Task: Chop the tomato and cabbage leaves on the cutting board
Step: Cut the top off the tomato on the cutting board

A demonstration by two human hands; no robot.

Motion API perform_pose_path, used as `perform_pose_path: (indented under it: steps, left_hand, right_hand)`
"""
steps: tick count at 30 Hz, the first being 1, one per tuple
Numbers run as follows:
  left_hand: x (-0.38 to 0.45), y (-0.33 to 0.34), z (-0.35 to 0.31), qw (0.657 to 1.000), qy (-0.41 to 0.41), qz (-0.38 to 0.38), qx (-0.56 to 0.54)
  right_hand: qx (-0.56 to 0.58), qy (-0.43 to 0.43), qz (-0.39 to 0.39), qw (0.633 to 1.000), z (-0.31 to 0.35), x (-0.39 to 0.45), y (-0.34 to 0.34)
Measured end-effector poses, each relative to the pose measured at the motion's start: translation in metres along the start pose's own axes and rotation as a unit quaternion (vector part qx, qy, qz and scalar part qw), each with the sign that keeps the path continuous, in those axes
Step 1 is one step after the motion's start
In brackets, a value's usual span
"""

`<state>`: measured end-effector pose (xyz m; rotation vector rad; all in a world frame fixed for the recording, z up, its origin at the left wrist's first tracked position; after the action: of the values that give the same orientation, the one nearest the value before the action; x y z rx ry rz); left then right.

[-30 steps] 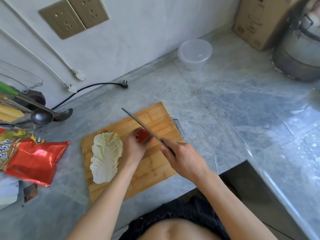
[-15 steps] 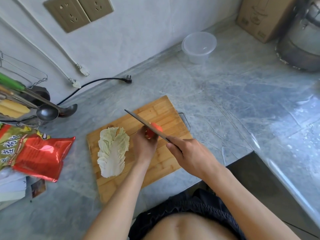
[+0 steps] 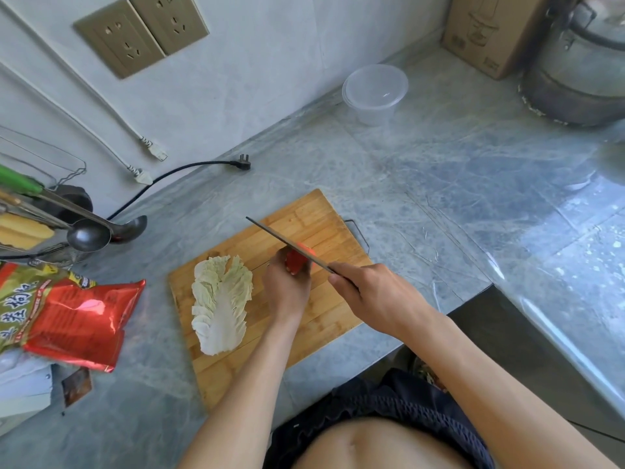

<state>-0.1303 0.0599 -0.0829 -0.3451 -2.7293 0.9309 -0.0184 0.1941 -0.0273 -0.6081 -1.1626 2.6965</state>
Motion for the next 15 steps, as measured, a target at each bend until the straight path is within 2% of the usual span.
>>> perform_pose_path:
  steps: [10, 15]
  left_hand:
    - [-0.0027, 0.0007, -0.0013, 1.0, 0.02, -0.005, 0.008]
    - [-0.0039, 0.0031, 0.0035, 1.0, -0.002, -0.01, -0.008]
  right_hand:
    - [-0.007, 0.019, 0.011, 1.0, 0.0109, 0.0074, -0.0018]
    - [-0.014, 0.039, 0.026, 0.999, 0.0078, 0.0001, -0.01]
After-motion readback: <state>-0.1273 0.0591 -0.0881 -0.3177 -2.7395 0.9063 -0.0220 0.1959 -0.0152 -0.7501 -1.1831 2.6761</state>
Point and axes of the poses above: each hand's wrist, its own x-axis towards the middle knuckle, its own y-axis out of the palm, z = x × y, the point moved 8 cm from there along x, towards the middle knuckle, and after that the axes turned 12 degrees about y, right-handed, at the moved point
